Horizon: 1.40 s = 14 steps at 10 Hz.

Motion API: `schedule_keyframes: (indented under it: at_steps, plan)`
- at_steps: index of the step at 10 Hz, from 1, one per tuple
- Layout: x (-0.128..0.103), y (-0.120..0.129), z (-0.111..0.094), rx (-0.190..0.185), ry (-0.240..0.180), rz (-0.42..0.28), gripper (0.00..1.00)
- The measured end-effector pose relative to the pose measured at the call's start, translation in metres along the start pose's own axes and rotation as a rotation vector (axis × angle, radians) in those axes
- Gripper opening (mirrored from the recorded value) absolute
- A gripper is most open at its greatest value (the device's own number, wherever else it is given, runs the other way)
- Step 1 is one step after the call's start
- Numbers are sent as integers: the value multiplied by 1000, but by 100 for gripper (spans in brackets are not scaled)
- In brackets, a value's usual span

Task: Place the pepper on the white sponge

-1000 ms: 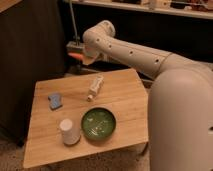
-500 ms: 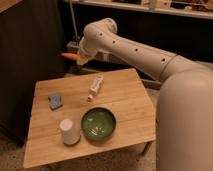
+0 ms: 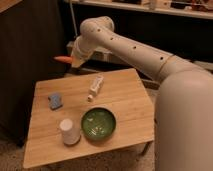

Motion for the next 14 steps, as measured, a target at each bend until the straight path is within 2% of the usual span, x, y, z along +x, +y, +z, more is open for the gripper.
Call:
schedule_keyframes:
  at_steps: [3,5,8,14]
  plan:
    - [-25,-1,36,-58,6,-35,0]
    - [-38,-3,61,-86,15,-37,0]
    - [-57,-7,87,-112,12,-26,0]
    - [-55,-7,87,-113,15,-23,0]
